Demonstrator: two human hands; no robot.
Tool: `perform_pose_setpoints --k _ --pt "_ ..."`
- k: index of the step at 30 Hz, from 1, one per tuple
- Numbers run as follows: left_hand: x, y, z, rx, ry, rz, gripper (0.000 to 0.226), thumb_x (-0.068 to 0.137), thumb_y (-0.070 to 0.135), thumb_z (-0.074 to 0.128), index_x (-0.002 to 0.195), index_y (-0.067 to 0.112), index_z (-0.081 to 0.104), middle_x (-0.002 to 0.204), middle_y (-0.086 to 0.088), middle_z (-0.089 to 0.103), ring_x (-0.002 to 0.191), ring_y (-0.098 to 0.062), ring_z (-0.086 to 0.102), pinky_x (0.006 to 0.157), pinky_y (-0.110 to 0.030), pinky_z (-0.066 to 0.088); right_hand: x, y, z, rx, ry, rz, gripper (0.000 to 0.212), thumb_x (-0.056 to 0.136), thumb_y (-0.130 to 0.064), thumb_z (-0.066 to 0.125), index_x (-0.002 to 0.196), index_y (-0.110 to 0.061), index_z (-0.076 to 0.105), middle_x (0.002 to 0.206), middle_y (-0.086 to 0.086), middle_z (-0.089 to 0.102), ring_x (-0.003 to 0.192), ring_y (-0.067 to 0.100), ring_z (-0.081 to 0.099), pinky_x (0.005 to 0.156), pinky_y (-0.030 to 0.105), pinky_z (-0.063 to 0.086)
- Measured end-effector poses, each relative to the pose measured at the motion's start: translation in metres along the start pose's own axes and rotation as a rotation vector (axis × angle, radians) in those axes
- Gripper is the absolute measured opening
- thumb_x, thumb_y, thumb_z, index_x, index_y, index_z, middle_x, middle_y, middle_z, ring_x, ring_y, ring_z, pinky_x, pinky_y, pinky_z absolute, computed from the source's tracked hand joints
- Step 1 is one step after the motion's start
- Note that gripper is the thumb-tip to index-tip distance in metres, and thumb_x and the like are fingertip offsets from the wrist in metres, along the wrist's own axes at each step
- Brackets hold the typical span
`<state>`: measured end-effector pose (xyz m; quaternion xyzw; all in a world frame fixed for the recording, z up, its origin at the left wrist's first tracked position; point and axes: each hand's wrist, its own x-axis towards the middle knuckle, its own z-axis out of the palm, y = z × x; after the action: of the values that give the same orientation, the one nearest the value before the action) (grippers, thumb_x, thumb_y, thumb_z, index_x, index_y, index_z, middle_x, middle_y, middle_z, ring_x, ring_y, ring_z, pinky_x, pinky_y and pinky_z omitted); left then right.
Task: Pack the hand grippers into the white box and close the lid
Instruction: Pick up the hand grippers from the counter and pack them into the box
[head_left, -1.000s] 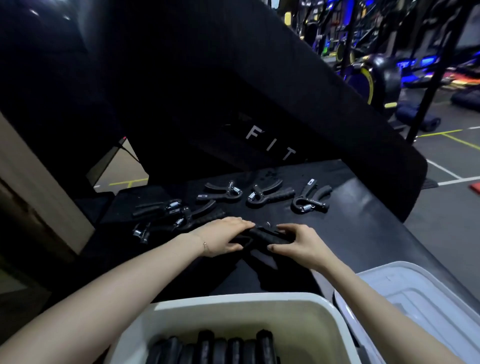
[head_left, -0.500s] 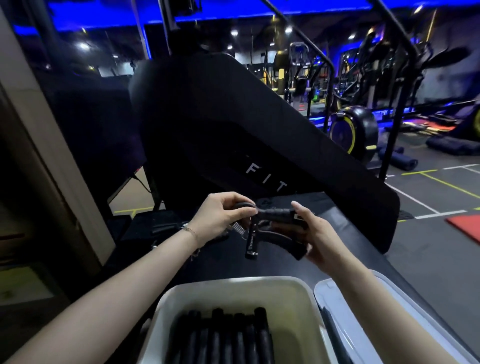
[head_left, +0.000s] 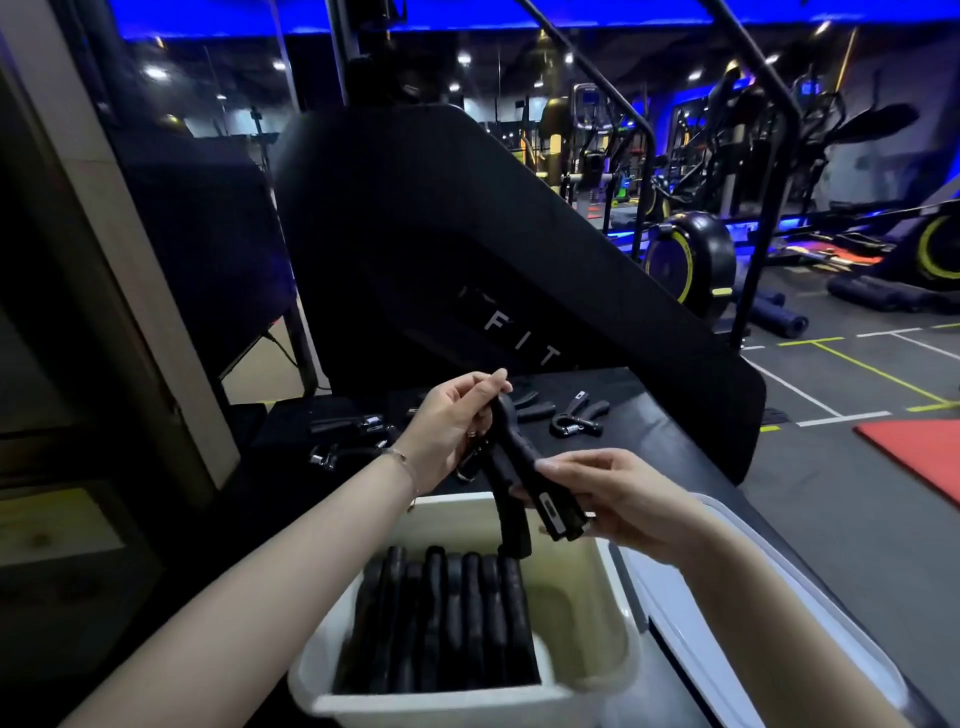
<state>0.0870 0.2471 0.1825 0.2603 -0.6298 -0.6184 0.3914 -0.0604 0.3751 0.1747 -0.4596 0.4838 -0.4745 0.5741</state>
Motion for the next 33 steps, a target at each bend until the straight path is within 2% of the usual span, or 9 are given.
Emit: perform_pose_setpoints --k 2,7,10,14,18,20,24,29,33 --pt "-0.002 0.002 0.004 0.032 -0.029 0.025 0.023 0.074 0.044 0.069 0.066 0.024 0.063 0.063 0.000 0.039 0.055 -0.013 0.033 0.054 -0.026 0.028 -0.004 -0.001 0.002 -0.008 -0.020 0.000 0.032 0.080 -0.024 0.065 0.105 -0.004 0.070 0.105 0.013 0.072 0.081 0.015 0.069 0.062 0.024 0.056" --pt "-0.002 0.007 0.012 0.159 -0.049 0.093 0.018 0.076 0.038 0.070 0.072 0.023 0.062 0.061 0.003 0.049 0.058 -0.019 0.040 0.053 -0.028 0.032 -0.007 0.007 0.016 -0.080 0.001 -0.068 0.024 0.082 -0.017 0.067 0.101 -0.003 0.071 0.106 0.018 0.070 0.096 0.024 0.068 0.081 0.037 0.057" --pt "-0.009 0.004 0.018 0.269 -0.054 0.135 0.010 0.086 0.029 0.066 0.091 0.021 0.063 0.084 -0.001 0.064 0.080 -0.017 0.057 0.072 -0.024 0.048 -0.004 0.018 0.026 -0.144 0.140 -0.087 0.034 0.078 -0.023 0.074 0.100 0.001 0.067 0.095 0.011 0.070 0.095 0.019 0.067 0.083 0.039 0.057" --pt "-0.022 -0.012 0.013 0.502 -0.143 0.133 0.034 0.083 0.028 0.070 0.114 0.033 0.057 0.109 0.007 0.062 0.101 -0.003 0.061 0.092 -0.020 0.048 -0.003 0.028 0.027 -0.325 0.304 -0.048 0.039 0.071 -0.035 0.078 0.100 -0.010 0.070 0.083 -0.006 0.069 0.077 0.004 0.063 0.068 0.026 0.051" --pt "-0.025 -0.030 0.003 0.571 -0.169 0.051 0.053 0.075 0.029 0.077 0.123 0.029 0.056 0.113 0.002 0.065 0.105 -0.008 0.063 0.096 -0.025 0.049 -0.003 0.040 0.019 -0.442 0.278 0.004 0.038 0.073 -0.033 0.075 0.079 0.003 0.067 0.070 0.006 0.049 0.069 0.015 0.045 0.062 0.030 0.038" --pt "-0.025 -0.041 0.002 0.604 -0.171 0.027 0.052 0.071 0.029 0.080 0.119 0.021 0.059 0.108 0.001 0.069 0.103 -0.012 0.065 0.096 -0.030 0.050 -0.003 0.046 0.016 -0.564 0.283 0.042 0.038 0.071 -0.035 0.074 0.059 -0.003 0.057 0.063 0.008 0.039 0.063 0.017 0.038 0.061 0.030 0.032" --pt "-0.026 -0.061 0.005 0.753 -0.181 0.002 0.049 0.069 0.027 0.082 0.113 0.016 0.064 0.107 -0.001 0.067 0.097 -0.014 0.067 0.093 -0.031 0.051 -0.001 0.057 0.014 -0.755 0.244 0.147 0.038 0.074 -0.033 0.071 0.052 -0.009 0.051 0.054 0.006 0.038 0.056 0.017 0.040 0.059 0.029 0.033" --pt "-0.031 -0.087 0.006 0.832 -0.242 -0.059 0.057 0.066 0.029 0.084 0.117 0.012 0.064 0.111 -0.004 0.068 0.100 -0.013 0.064 0.095 -0.029 0.049 0.009 0.073 0.025 -0.890 0.128 0.290 0.025 0.080 -0.013 0.062 0.062 -0.016 0.045 0.058 -0.001 0.046 0.059 0.018 0.051 0.058 0.030 0.042" --pt "-0.035 -0.098 0.006 1.026 -0.304 0.005 0.057 0.078 0.030 0.074 0.128 0.010 0.057 0.127 -0.001 0.061 0.114 -0.009 0.055 0.091 -0.009 0.036 0.014 0.078 0.032 -0.938 0.044 0.370 0.009 0.083 -0.005 0.053 0.088 -0.011 0.056 0.076 0.007 0.054 0.091 0.033 0.064 0.078 0.040 0.052"
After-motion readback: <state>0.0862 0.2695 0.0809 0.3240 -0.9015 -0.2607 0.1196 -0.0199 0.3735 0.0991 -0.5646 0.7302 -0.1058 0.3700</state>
